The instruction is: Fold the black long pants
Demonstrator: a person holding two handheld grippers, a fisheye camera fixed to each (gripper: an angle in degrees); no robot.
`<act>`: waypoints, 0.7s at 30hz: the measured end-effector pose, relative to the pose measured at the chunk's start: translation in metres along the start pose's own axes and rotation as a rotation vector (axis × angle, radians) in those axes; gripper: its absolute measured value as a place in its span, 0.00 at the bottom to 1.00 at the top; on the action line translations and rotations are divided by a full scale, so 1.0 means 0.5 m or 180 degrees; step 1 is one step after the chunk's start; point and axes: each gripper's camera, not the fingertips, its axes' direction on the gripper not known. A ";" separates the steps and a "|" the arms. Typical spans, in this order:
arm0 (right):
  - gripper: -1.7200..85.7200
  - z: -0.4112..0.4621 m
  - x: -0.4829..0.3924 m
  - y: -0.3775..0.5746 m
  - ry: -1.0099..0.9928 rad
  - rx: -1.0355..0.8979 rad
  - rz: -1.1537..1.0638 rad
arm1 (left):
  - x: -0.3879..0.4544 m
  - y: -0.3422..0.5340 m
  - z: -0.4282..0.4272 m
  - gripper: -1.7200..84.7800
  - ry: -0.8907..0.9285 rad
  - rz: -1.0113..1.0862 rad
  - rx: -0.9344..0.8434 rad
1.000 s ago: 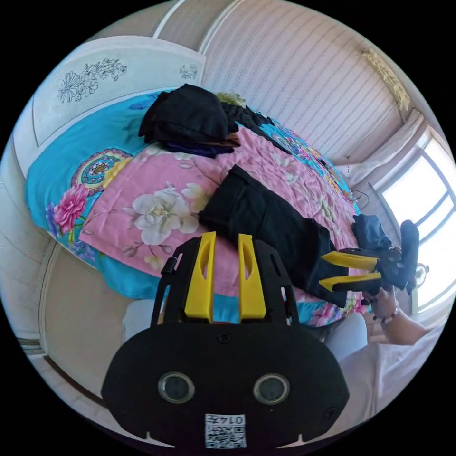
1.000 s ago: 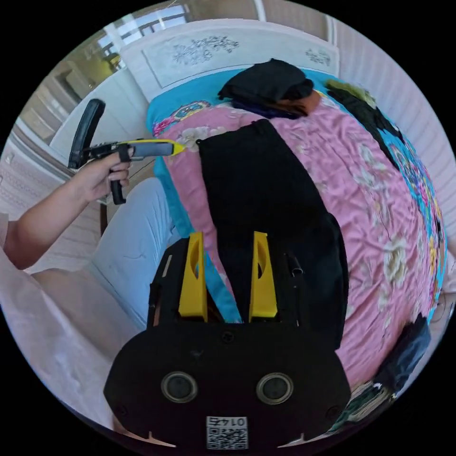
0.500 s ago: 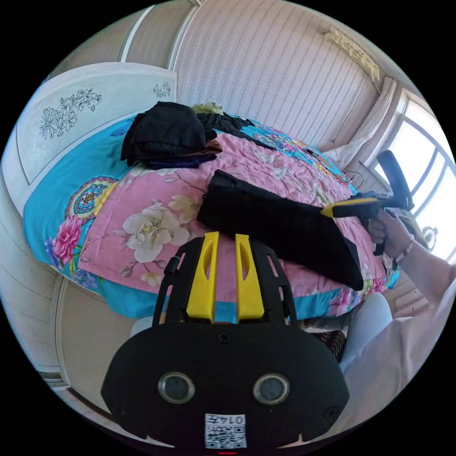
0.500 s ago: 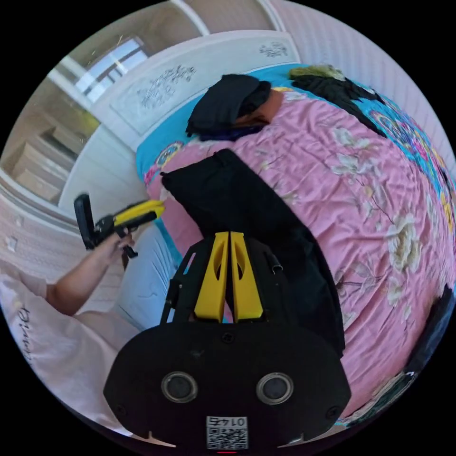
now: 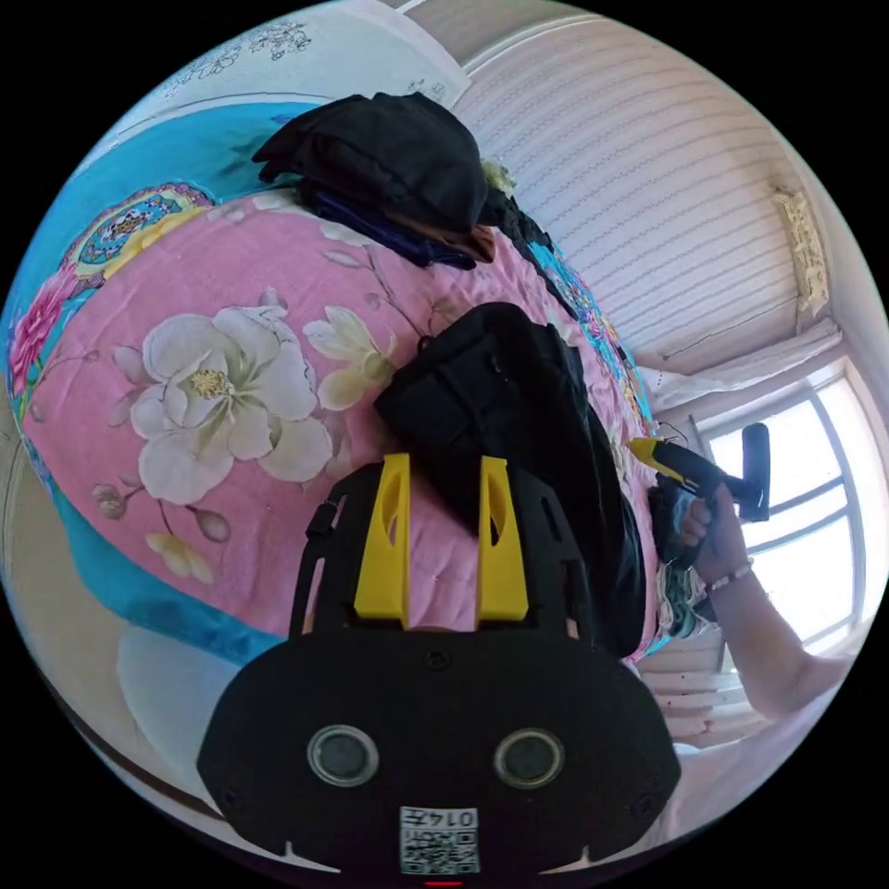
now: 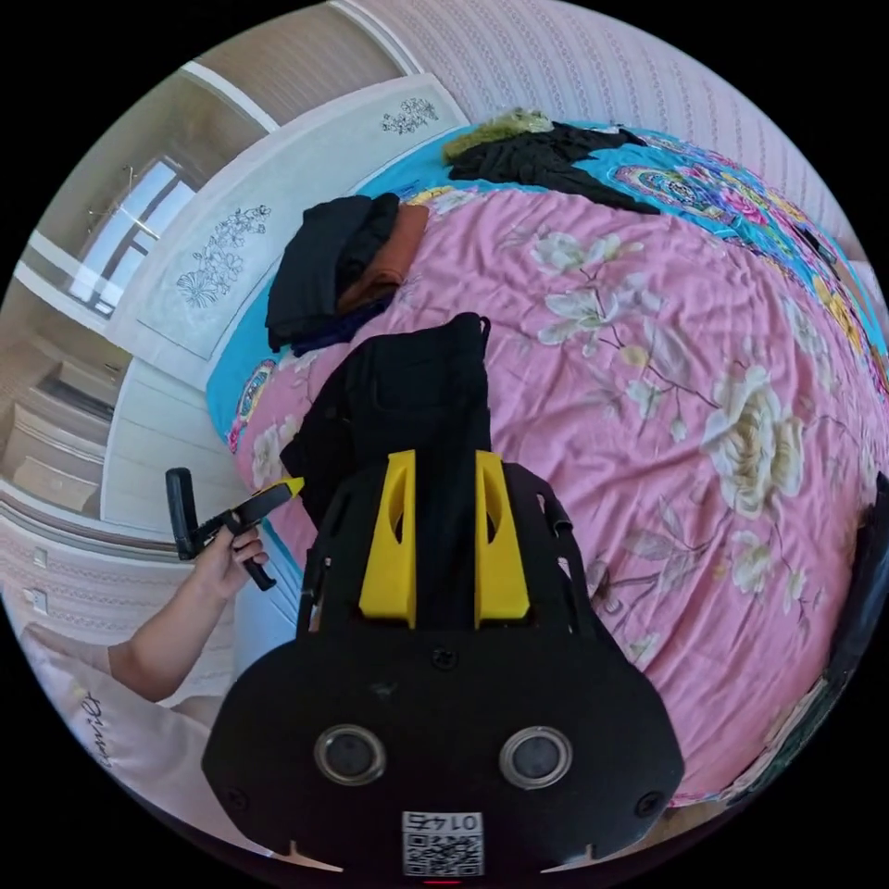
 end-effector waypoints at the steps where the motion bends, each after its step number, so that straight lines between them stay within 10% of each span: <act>1: 0.16 0.012 0.008 0.003 0.0116 -0.0052 0.0068 | -0.012 -0.003 -0.006 0.13 0.0089 -0.0038 -0.0001; 6: 0.18 0.054 0.036 0.021 -0.0481 -0.0505 0.0218 | -0.027 -0.005 -0.053 0.05 0.0388 0.0143 0.0106; 15: 0.03 -0.254 0.076 0.193 -0.0925 0.0733 0.0066 | 0.155 0.036 -0.217 0.01 0.0770 0.1865 0.0238; 21: 0.03 -0.712 0.124 0.365 -0.0248 0.2008 0.0251 | 0.427 0.074 -0.291 0.01 0.2505 0.2961 0.0231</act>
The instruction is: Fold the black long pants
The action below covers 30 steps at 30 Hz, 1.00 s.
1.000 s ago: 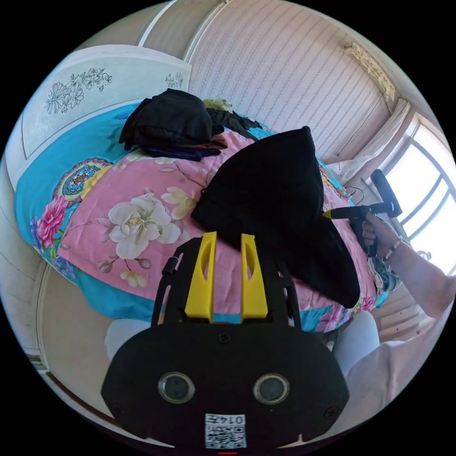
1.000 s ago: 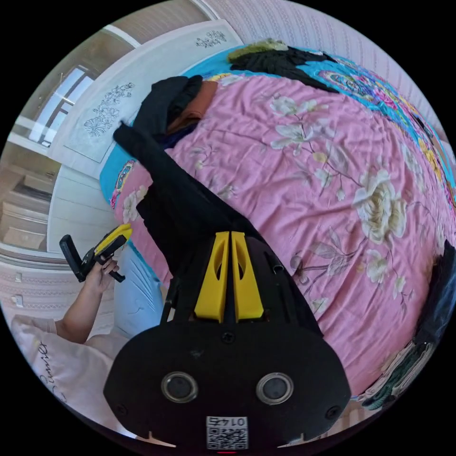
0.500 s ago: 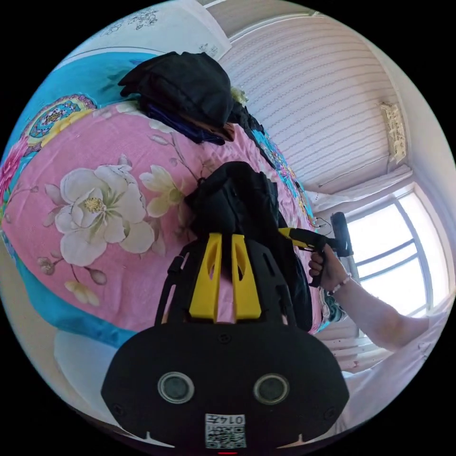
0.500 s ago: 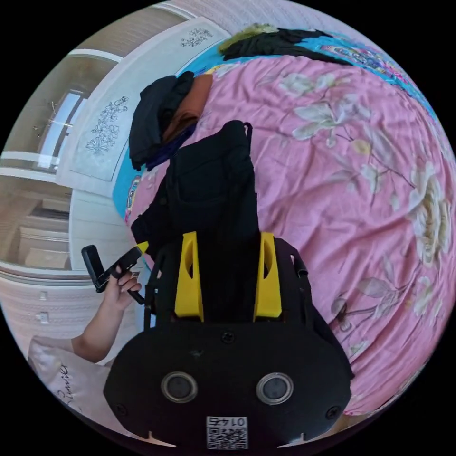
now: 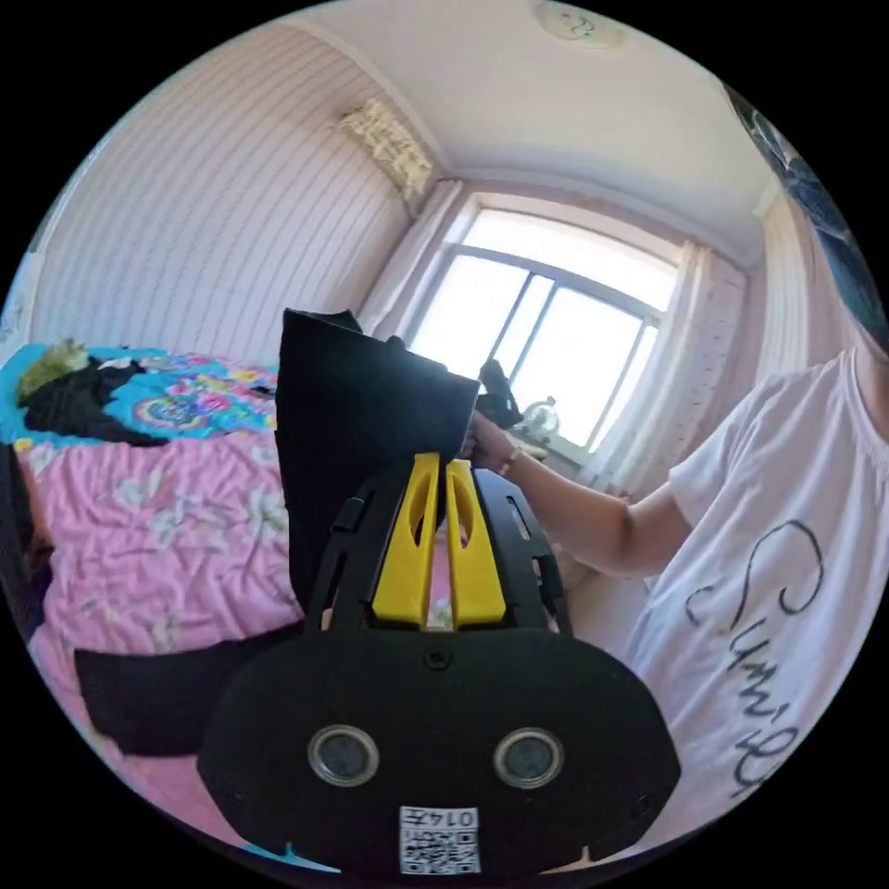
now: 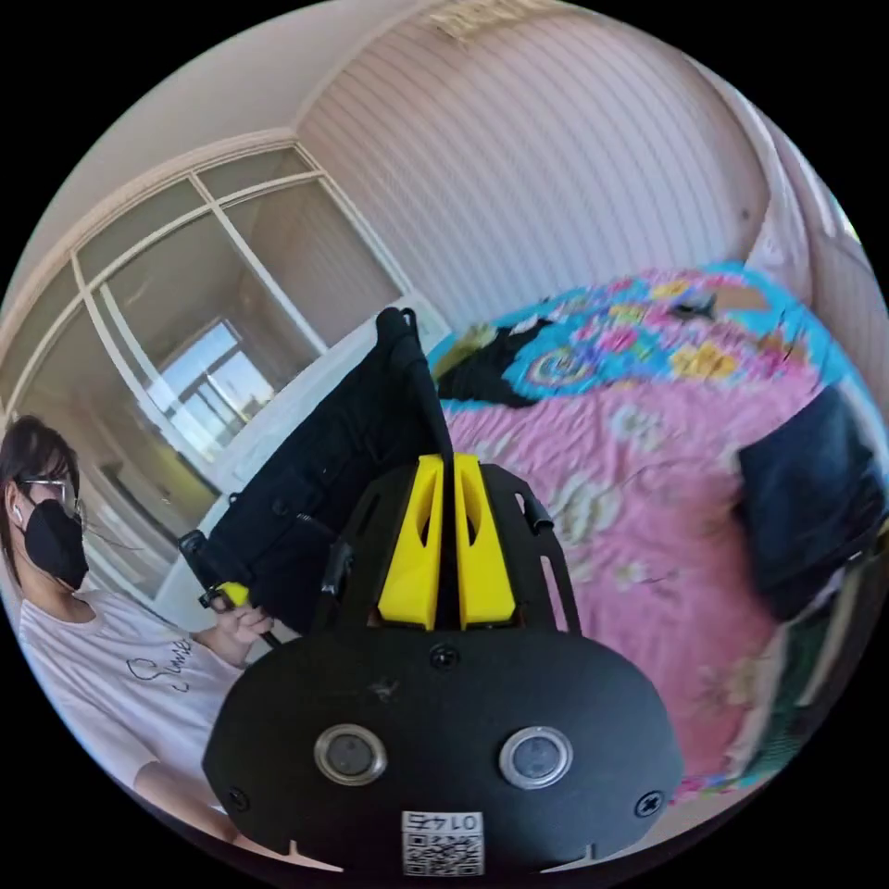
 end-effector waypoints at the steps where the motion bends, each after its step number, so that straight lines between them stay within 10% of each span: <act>1: 0.03 -0.105 -0.044 -0.049 0.0361 0.0193 -0.0228 | 0.034 -0.055 0.025 0.01 0.0552 0.0298 0.0169; 10: 0.03 -0.460 -0.615 -0.366 0.1040 0.1843 -0.2026 | 0.290 -0.402 -0.121 0.01 0.1214 0.1600 0.1662; 22: 0.02 0.533 -0.608 -0.296 0.0149 -0.1883 -0.1948 | 0.028 0.090 -0.481 0.01 -0.1836 -0.1066 0.1044; 30: 0.03 0.881 -0.590 -0.036 0.0119 -0.3046 -0.2018 | -0.053 0.360 -0.497 0.01 -0.2285 -0.2579 0.0539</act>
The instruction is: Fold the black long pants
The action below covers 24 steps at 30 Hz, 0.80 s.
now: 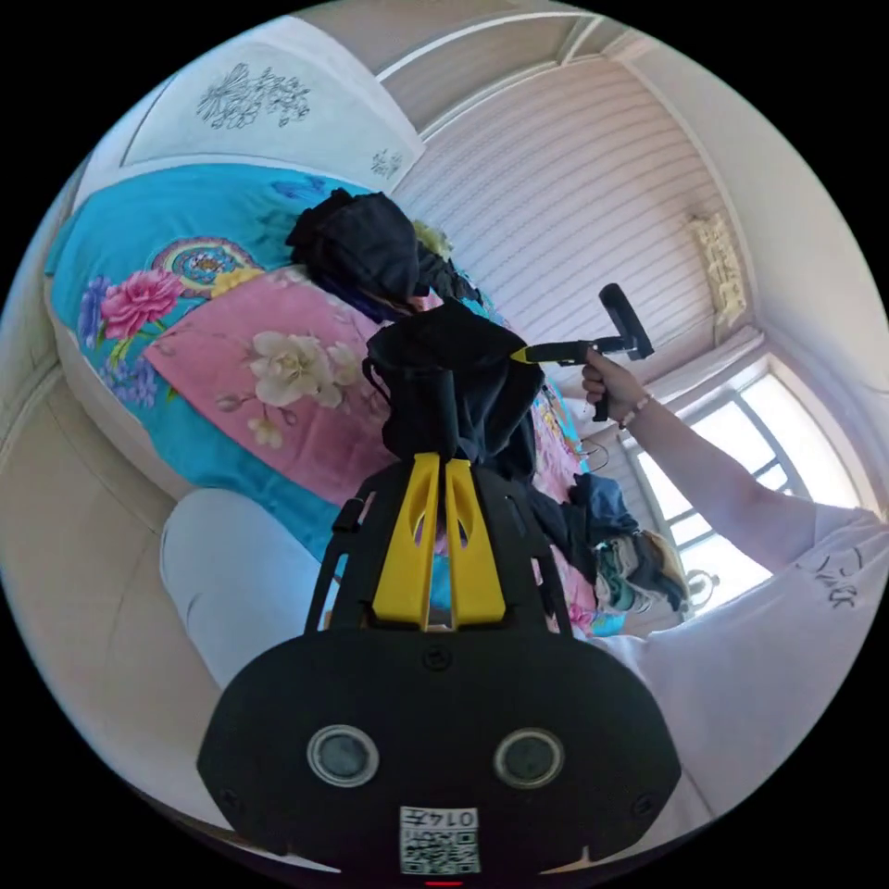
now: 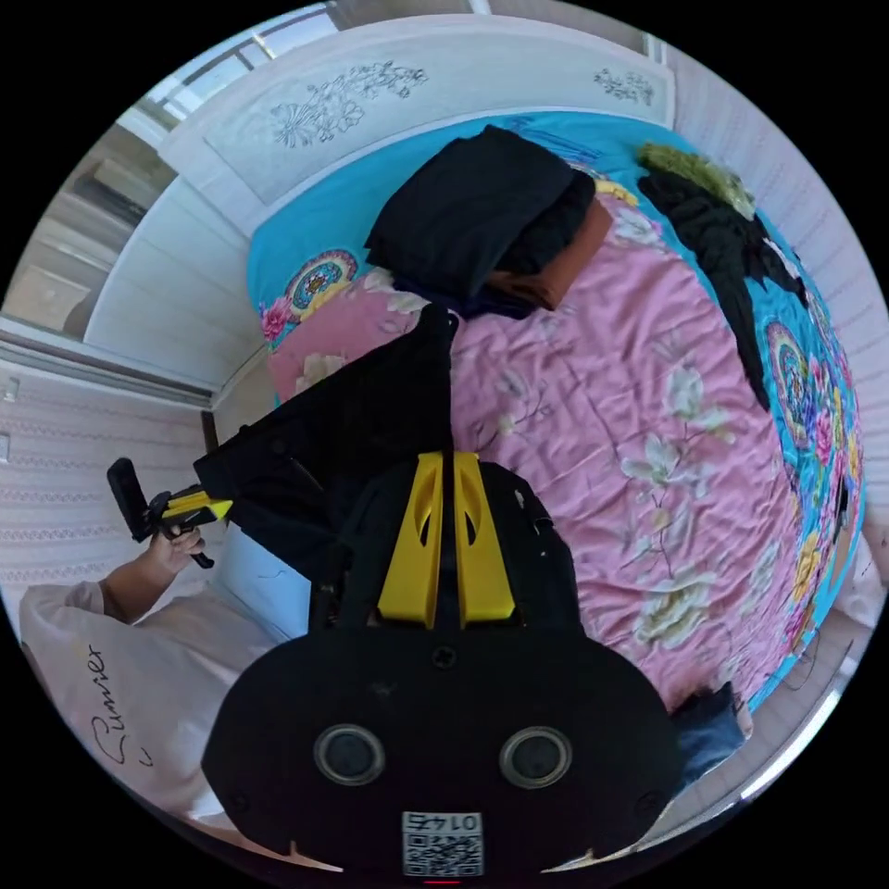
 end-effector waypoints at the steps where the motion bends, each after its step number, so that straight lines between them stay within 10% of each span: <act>1: 0.03 -0.007 -0.013 -0.030 0.0093 -0.0071 -0.0174 | -0.014 -0.002 -0.006 0.01 0.0154 -0.0165 0.0034; 6: 0.03 -0.070 -0.078 -0.163 0.0342 -0.0117 -0.0811 | -0.008 -0.063 -0.093 0.01 0.0091 -0.0070 0.0478; 12: 0.08 -0.053 -0.080 -0.181 0.0189 0.0307 -0.0706 | -0.059 -0.159 -0.113 0.01 -0.1391 -0.0360 0.0354; 18: 0.06 0.079 0.070 0.205 0.0311 0.0468 -0.0367 | 0.059 -0.096 -0.002 0.01 -0.1563 0.0262 0.0025; 24: 0.10 0.213 0.264 0.769 0.0228 0.0275 0.1757 | 0.303 -0.011 0.203 0.06 -0.1040 0.1447 -0.0477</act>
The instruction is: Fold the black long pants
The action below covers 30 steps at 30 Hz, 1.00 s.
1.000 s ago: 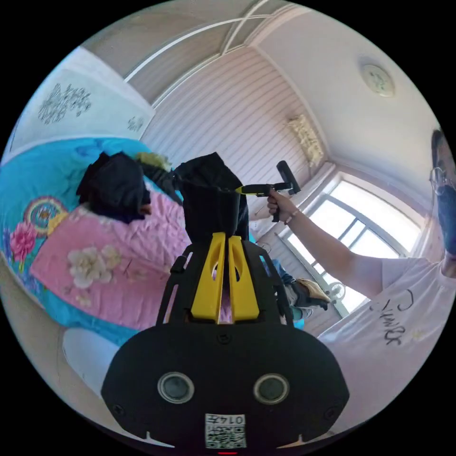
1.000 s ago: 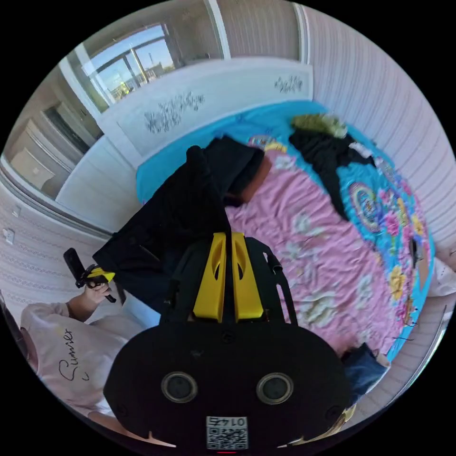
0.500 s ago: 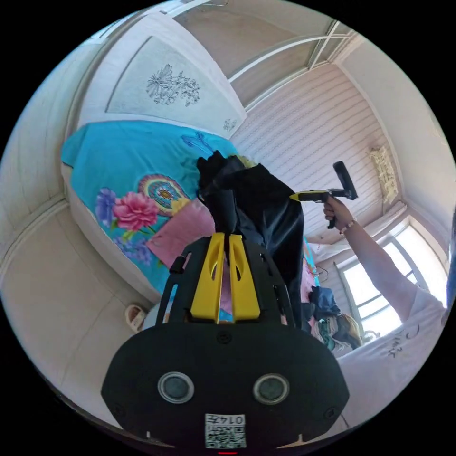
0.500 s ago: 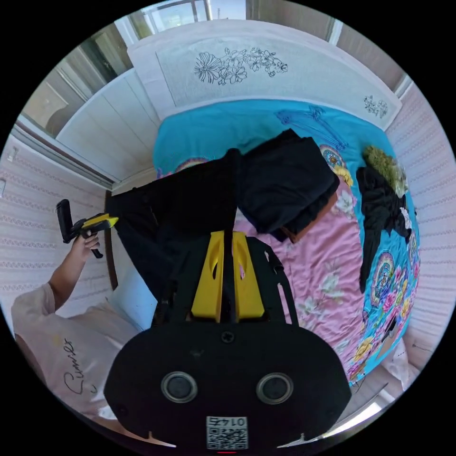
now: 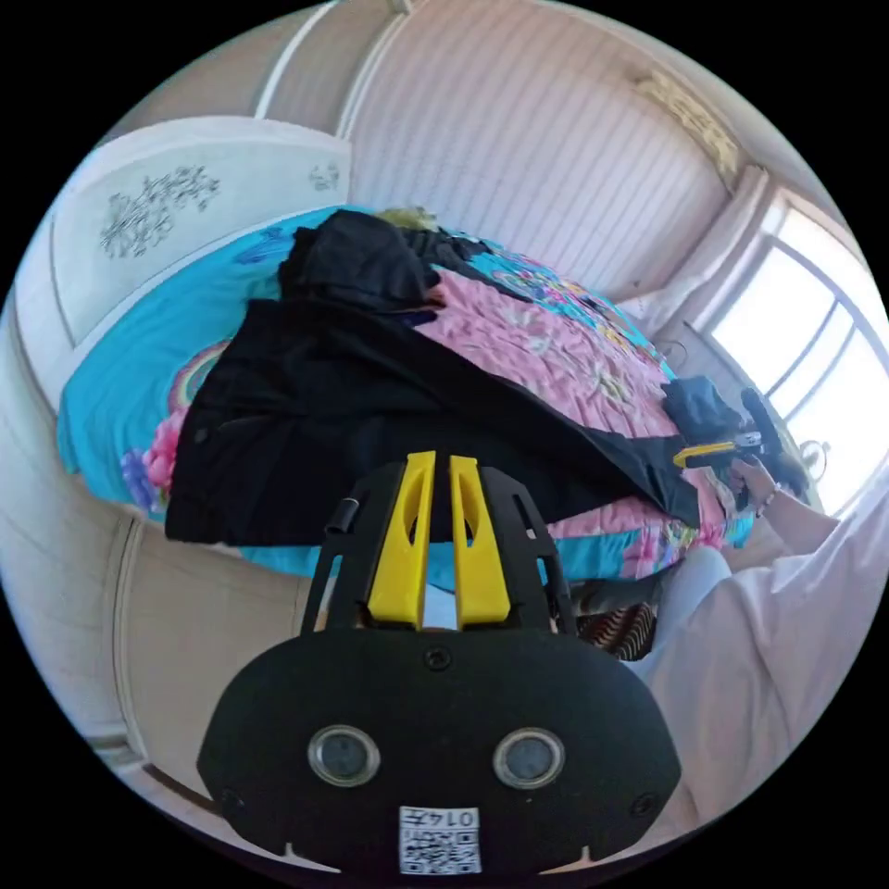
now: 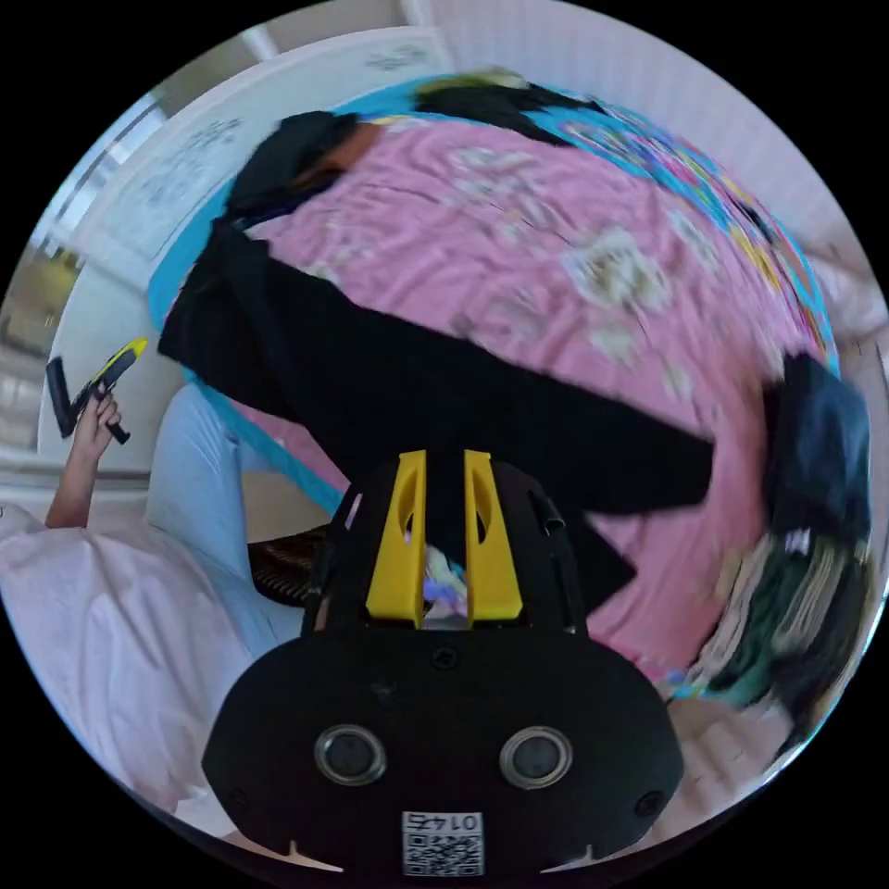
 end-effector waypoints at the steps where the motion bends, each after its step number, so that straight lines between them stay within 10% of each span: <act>1: 0.11 0.007 0.067 0.078 -0.0013 0.0051 0.0419 | 0.072 -0.022 0.027 0.07 0.0073 0.0406 0.0006; 11: 0.17 0.150 0.382 0.369 -0.0410 0.0198 0.1969 | 0.574 -0.127 0.314 0.14 0.0331 0.2886 -0.0700; 18: 0.04 0.153 0.505 0.469 -0.0638 0.0366 0.1965 | 0.691 -0.173 0.414 0.02 0.0472 0.2508 -0.1466; 30: 0.04 -0.031 0.861 0.393 -0.1091 0.1599 0.1793 | 0.836 -0.464 0.365 0.03 0.0206 0.1877 -0.0032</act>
